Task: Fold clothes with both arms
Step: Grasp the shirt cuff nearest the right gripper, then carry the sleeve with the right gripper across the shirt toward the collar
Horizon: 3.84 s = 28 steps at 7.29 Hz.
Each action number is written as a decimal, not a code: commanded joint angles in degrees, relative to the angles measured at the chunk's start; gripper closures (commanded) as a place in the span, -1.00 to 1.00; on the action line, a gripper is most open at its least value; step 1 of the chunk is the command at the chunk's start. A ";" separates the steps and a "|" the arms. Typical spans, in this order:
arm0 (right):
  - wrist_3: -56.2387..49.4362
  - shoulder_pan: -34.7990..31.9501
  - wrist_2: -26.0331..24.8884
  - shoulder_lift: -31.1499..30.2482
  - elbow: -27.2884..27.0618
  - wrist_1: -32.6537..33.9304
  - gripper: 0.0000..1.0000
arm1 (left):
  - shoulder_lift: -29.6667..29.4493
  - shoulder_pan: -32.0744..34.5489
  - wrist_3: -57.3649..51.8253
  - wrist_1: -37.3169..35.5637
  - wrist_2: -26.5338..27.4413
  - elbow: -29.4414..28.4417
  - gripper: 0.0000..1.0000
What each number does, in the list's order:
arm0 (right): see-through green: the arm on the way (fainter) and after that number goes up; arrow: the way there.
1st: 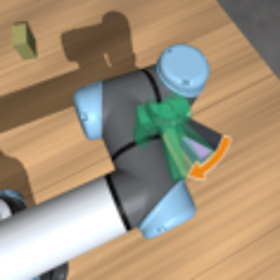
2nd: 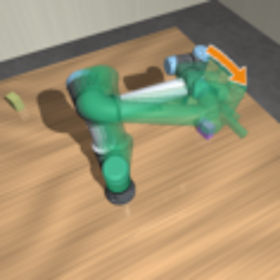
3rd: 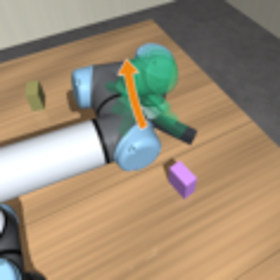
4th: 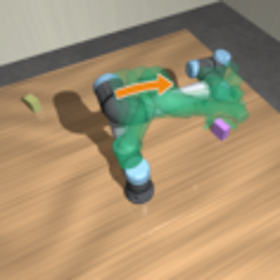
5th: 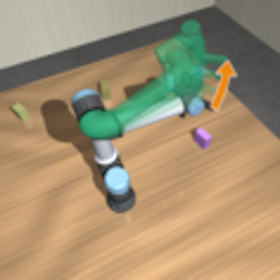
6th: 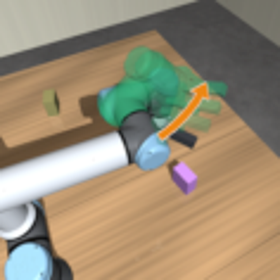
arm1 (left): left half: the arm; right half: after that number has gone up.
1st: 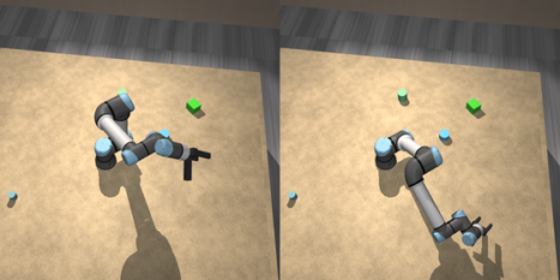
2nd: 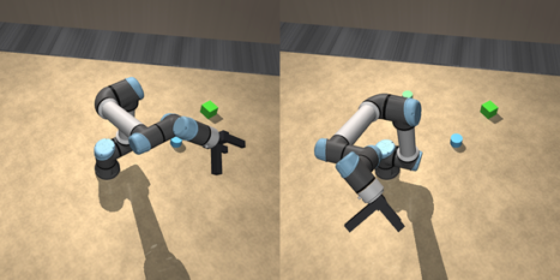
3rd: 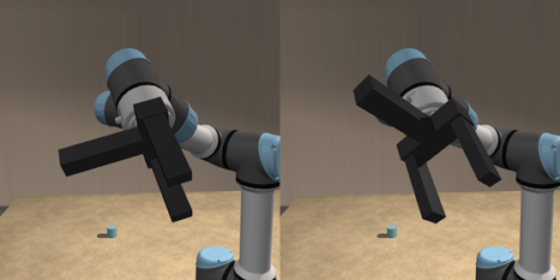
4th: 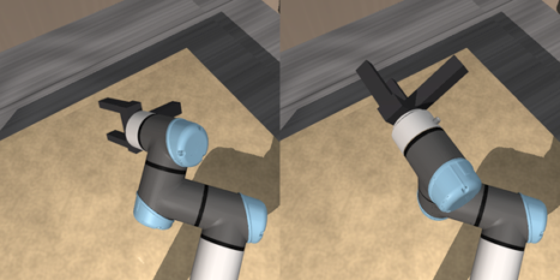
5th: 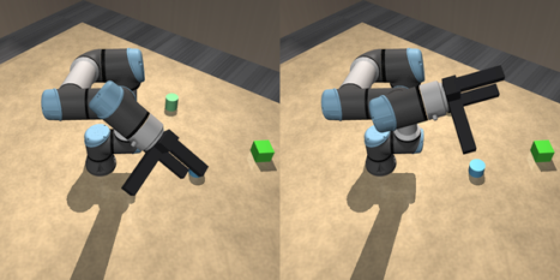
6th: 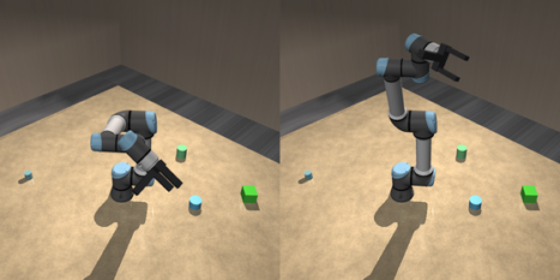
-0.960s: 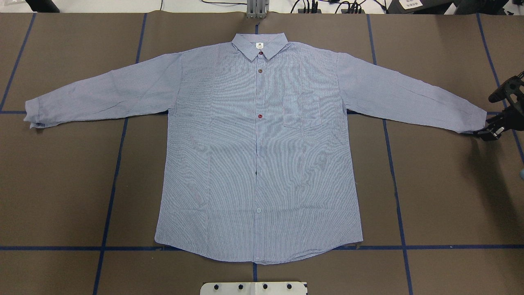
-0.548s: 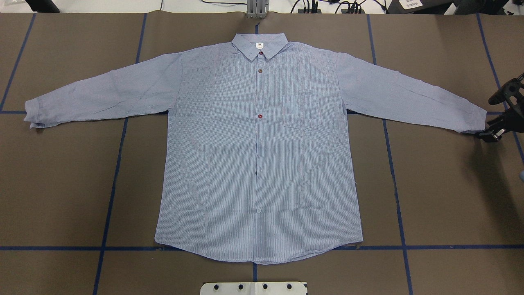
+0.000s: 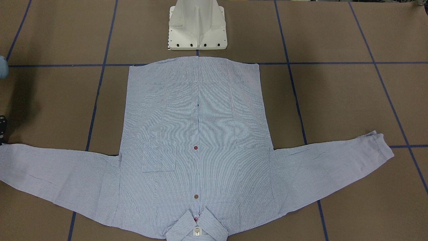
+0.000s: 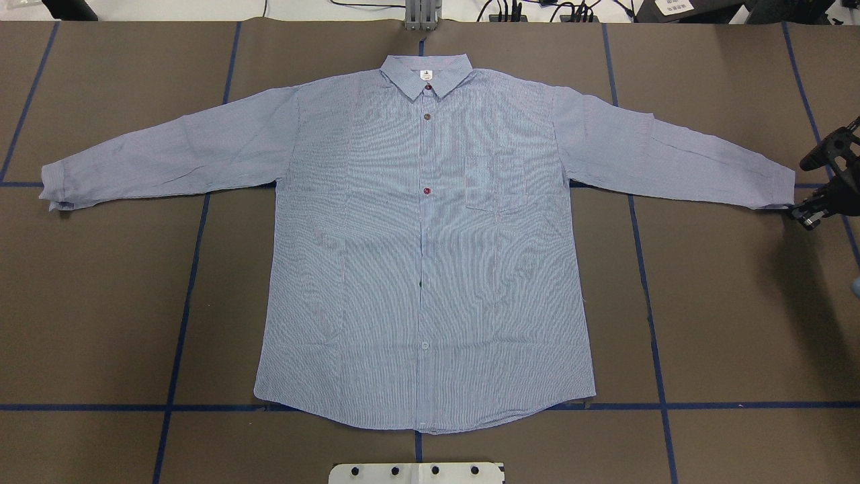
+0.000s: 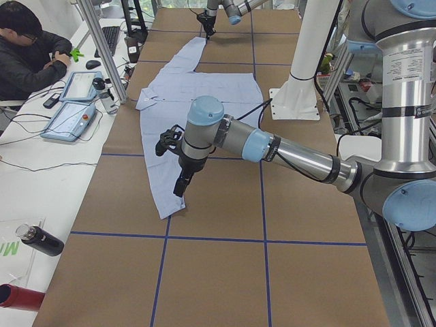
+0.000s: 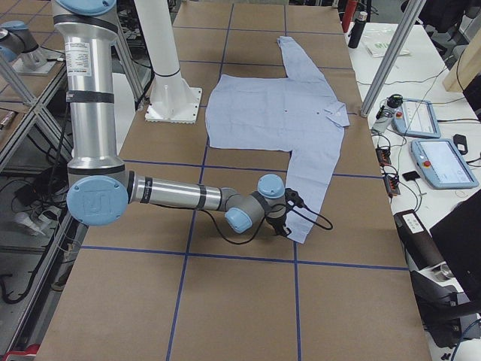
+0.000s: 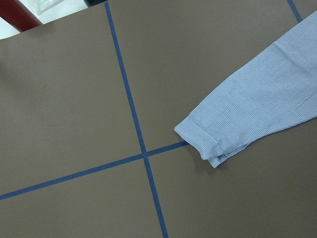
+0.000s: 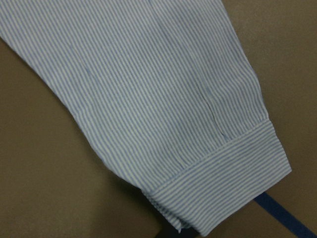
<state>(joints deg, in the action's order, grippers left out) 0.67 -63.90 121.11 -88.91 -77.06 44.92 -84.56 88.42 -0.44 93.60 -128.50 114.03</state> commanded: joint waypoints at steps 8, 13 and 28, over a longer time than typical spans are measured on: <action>19.48 4.80 0.80 17.75 -27.18 41.44 1.00 | 0.72 0.00 0.00 0.09 -0.09 -0.12 -1.00; 45.00 17.91 -10.33 42.29 -18.76 45.51 1.00 | 0.72 0.00 0.00 0.09 -2.02 -0.30 -1.00; 67.00 30.95 -32.38 73.88 19.05 38.31 -0.99 | 0.37 -0.18 5.07 1.57 -6.66 0.66 -1.00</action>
<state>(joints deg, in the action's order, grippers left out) 67.91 -31.69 84.28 -14.87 -57.56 83.16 -83.71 88.31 1.75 94.16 -132.98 113.93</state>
